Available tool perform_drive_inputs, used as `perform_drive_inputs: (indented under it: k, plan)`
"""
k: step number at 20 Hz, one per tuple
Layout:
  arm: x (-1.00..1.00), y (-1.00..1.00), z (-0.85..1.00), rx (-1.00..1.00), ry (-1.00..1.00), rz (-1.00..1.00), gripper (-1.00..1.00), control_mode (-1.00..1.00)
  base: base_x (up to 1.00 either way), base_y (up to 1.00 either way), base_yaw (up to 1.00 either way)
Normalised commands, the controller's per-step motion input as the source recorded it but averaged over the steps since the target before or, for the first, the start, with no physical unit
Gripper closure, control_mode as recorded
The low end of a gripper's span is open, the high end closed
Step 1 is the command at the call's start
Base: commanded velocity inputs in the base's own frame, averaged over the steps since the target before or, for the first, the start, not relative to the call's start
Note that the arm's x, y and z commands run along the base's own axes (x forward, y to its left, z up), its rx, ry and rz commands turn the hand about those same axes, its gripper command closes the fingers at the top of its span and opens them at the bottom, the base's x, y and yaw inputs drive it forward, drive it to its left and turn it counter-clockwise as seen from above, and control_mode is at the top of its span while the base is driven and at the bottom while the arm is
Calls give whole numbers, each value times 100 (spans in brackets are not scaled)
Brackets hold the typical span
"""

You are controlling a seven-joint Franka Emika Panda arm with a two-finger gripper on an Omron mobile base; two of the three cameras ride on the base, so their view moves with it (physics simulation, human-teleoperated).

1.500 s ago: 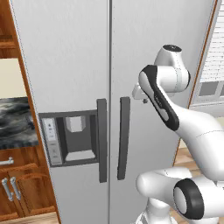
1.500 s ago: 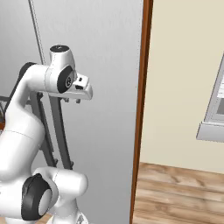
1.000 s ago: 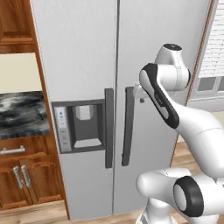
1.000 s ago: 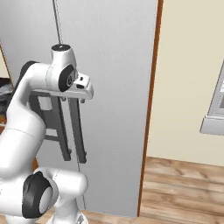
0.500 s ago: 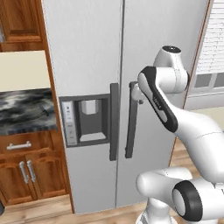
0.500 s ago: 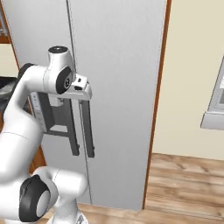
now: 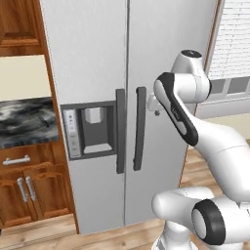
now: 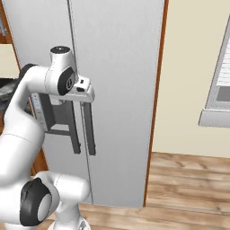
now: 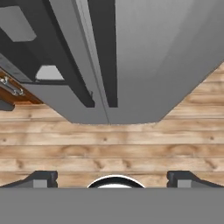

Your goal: Retrieve the butter from the fridge and place it on a plate on the dining table. Then retrieve the butter knife by the fridge and place it near the plate.

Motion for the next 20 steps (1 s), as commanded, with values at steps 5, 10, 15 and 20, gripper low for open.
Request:
perform_drive_inputs:
  k: [5,10,15,20]
  plan:
    - [0,0,0,0,0,0,-100,100,-3,37,-2]
    - [0,0,0,0,0,0,-100,100,2,47,1]
    - [0,0,0,0,0,0,-100,100,-1,3,0]
    - [0,-1,0,0,-1,0,-100,-100,0,0,0]
